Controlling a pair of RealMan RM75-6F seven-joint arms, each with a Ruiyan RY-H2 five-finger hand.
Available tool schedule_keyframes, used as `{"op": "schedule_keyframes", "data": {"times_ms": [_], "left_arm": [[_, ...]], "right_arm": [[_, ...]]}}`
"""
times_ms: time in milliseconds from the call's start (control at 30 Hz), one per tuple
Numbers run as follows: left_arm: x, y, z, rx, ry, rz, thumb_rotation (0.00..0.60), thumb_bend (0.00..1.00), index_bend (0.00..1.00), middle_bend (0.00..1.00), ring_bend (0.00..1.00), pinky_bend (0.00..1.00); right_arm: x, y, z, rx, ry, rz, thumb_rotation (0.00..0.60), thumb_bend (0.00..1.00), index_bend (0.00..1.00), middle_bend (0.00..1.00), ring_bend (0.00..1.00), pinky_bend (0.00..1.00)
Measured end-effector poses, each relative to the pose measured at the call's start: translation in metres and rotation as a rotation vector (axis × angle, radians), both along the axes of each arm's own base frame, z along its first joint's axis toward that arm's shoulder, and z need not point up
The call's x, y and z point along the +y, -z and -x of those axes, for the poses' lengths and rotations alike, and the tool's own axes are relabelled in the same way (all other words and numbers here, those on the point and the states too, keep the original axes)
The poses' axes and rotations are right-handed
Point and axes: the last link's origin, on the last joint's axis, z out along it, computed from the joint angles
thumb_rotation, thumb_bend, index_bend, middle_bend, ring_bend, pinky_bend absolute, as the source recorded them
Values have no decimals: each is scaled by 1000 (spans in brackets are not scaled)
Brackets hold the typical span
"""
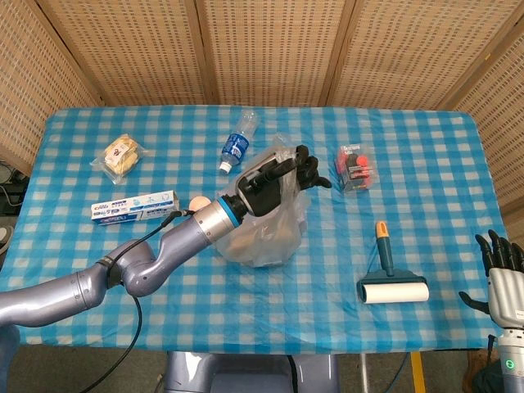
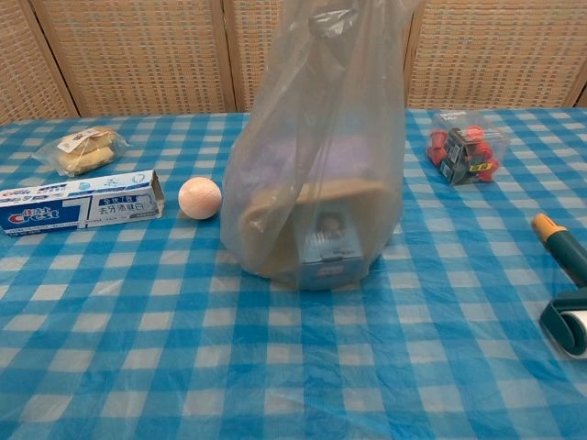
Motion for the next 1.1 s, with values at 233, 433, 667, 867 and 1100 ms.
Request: {"op": "schedule_keyframes", "data": {"times_ms": [233,433,667,867,1100], "left_arm": [[1,-6,11,54,48,-44,522,0,873,837,782,876],[3,-6,29,186,124,-126,597,0,995,953,921,1000],[11,-17,46,353,199,-275,600,661,1000,1000,950,1000],[18,-31,59,476,214,-363,600,995,1000,1000,956,1000],[22,-49,68,525,188,-462,600,1000,1000,1000,958,1000]], "right_arm": [[0,0,-1,1,-2,2,600,0,82,0,0,0],[1,1,-2,3,-6,1,600,0,82,0,0,0],[1,2,-3,5,-9,-5,600,0,82,0,0,0],[1,4,-4,7,-12,-11,600,0,82,0,0,0],[1,6,-5,5,-13,-14,600,0,82,0,0,0]]}}
